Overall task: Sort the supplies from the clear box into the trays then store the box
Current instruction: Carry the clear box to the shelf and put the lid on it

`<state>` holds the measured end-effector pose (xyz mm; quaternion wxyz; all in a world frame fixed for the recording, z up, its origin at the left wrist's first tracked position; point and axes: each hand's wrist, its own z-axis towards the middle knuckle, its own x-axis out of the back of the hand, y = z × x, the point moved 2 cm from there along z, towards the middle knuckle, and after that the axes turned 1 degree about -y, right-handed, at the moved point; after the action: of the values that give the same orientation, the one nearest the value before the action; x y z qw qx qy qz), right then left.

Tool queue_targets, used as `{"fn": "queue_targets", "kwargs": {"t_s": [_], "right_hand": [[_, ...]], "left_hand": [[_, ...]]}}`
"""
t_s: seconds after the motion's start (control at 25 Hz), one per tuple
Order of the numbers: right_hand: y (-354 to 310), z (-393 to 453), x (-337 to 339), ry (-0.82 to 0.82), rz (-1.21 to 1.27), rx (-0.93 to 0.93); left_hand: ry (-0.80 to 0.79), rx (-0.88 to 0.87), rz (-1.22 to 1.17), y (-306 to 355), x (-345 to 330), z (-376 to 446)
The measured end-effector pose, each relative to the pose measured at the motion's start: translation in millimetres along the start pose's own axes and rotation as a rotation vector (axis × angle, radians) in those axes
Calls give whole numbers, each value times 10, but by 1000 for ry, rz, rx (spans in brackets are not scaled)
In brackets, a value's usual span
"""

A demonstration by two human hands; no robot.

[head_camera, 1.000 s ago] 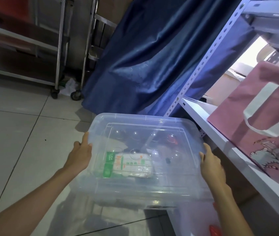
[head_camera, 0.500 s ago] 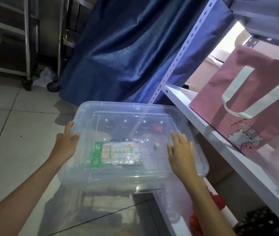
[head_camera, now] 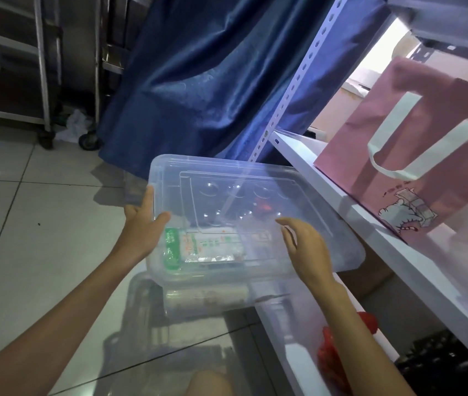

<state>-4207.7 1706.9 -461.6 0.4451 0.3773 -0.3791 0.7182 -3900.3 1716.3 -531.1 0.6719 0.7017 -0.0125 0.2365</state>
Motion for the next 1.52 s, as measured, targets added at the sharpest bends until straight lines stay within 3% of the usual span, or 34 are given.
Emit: {"fn": "queue_targets", "kwargs": {"t_s": [0.32, 0.6, 0.72, 0.92, 1.2, 1.32, 1.52], "right_hand": [[48, -193, 28, -76, 119, -81], [-214, -393, 32, -134, 177, 29], [-131, -370, 157, -167, 135, -40], [-173, -518, 208, -370, -101, -101], [-86, -551, 58, -190, -198, 7], [-43, -538, 141, -87, -275, 62], [111, -545, 166, -92, -291, -1]], "left_hand": [[-34, -179, -46, 314, -321, -124], [-166, -261, -120, 472, -833, -190], [-203, -257, -193, 448, -988, -150], [-306, -331, -261, 493, -1343, -168], [-261, -367, -267, 613, -1566, -168], [-316, -428, -283, 692, -1677, -162], [-390, -567, -85, 642, -1850, -197]]}}
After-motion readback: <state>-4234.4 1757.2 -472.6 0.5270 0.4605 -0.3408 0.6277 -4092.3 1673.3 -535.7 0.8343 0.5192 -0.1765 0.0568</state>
